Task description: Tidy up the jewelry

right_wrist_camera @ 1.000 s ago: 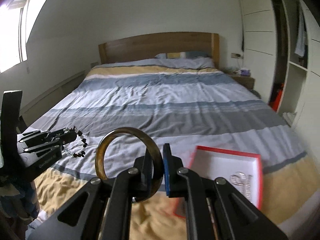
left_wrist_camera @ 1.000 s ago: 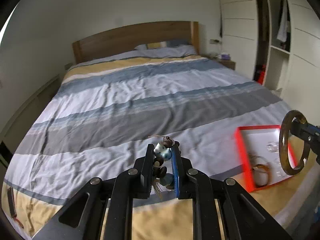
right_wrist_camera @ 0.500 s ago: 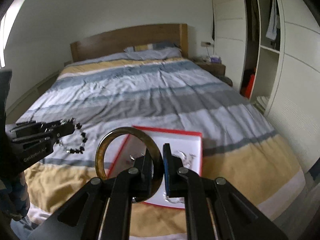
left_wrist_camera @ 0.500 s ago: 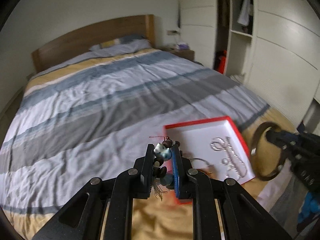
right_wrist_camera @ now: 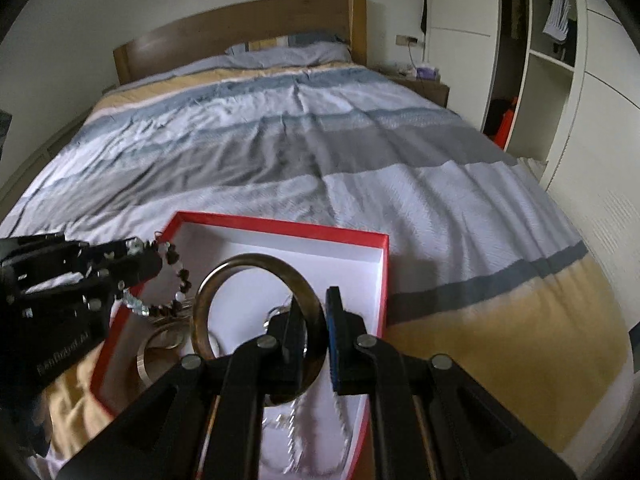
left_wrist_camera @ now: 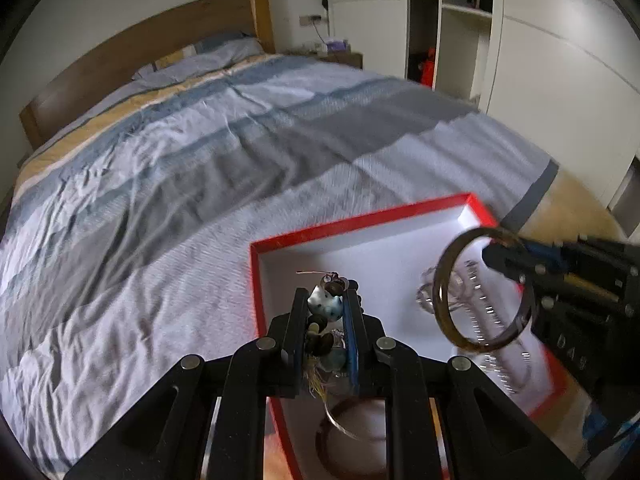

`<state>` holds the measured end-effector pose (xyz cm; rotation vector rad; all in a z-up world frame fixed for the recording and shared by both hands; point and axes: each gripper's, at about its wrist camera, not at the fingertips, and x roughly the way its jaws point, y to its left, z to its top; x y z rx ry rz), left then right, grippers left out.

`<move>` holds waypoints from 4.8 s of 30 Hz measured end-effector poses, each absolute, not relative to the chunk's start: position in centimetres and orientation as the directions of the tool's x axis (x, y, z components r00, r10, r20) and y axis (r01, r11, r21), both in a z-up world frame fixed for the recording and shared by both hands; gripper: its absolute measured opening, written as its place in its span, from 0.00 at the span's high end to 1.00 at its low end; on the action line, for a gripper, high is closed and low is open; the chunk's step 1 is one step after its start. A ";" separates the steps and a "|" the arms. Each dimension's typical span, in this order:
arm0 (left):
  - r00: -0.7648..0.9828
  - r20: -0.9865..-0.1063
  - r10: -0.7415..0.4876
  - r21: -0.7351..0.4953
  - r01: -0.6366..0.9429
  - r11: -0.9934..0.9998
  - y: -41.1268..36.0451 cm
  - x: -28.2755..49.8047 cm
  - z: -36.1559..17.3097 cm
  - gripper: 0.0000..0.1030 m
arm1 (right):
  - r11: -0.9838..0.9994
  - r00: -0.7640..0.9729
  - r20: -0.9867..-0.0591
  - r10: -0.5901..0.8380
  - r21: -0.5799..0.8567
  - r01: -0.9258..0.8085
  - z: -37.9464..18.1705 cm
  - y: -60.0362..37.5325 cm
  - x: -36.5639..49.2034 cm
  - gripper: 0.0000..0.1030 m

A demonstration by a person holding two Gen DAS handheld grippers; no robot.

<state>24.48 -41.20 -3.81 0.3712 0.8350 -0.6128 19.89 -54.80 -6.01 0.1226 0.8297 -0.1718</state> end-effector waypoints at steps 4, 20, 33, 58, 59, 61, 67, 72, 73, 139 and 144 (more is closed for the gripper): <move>0.495 -0.804 -0.331 0.073 0.634 0.770 -41.5 25.8 -6.4 0.84 | 0.983 0.623 -0.776 -0.096 0.026 0.184 -7.8 -55.2 21.8 0.92; 0.461 -0.822 -0.334 0.037 0.629 0.776 -41.2 26.7 -8.6 0.80 | 0.985 0.534 -0.836 -0.123 -0.038 0.167 -9.7 -55.5 23.8 0.90; 0.485 -0.792 -0.370 0.021 0.628 0.778 -39.9 23.8 -5.1 0.53 | 0.985 0.575 -0.809 -0.121 -0.024 0.173 -7.2 -55.4 21.7 0.71; 0.674 -0.712 -0.197 0.135 0.406 0.904 -27.7 11.6 3.6 0.21 | 0.988 0.669 -0.743 0.002 0.105 0.113 0.1 -46.5 10.3 0.62; 0.677 -0.710 -0.193 0.136 0.400 0.906 -27.2 11.3 3.8 0.20 | 0.988 0.670 -0.742 0.005 0.106 0.109 0.3 -45.9 9.7 0.62; 0.688 -0.703 -0.180 0.142 0.383 0.913 -25.9 10.3 4.3 0.19 | 0.989 0.671 -0.741 0.011 0.108 0.103 0.6 -45.1 9.0 0.62; 0.710 -0.684 -0.167 0.140 0.353 0.925 -23.1 7.6 5.4 0.16 | 0.991 0.676 -0.737 0.019 0.102 0.083 1.5 -42.4 6.5 0.62; 0.726 -0.669 -0.161 0.141 0.337 0.931 -21.0 5.2 6.2 0.15 | 0.993 0.681 -0.732 0.022 0.093 0.068 2.4 -39.9 4.1 0.61; 0.729 -0.666 -0.161 0.142 0.335 0.931 -20.6 4.7 6.3 0.15 | 0.994 0.683 -0.730 0.022 0.090 0.065 2.6 -39.4 3.6 0.61; 0.556 -0.826 0.093 0.044 -0.101 0.994 4.8 9.9 -9.2 0.05 | 0.999 0.556 -0.830 0.035 0.048 0.009 -12.0 -28.1 10.3 0.29; 0.522 -0.850 0.074 0.022 -0.105 0.994 5.1 10.5 -10.9 0.02 | 0.998 0.585 -0.809 0.050 0.065 0.006 -12.6 -28.4 10.7 0.23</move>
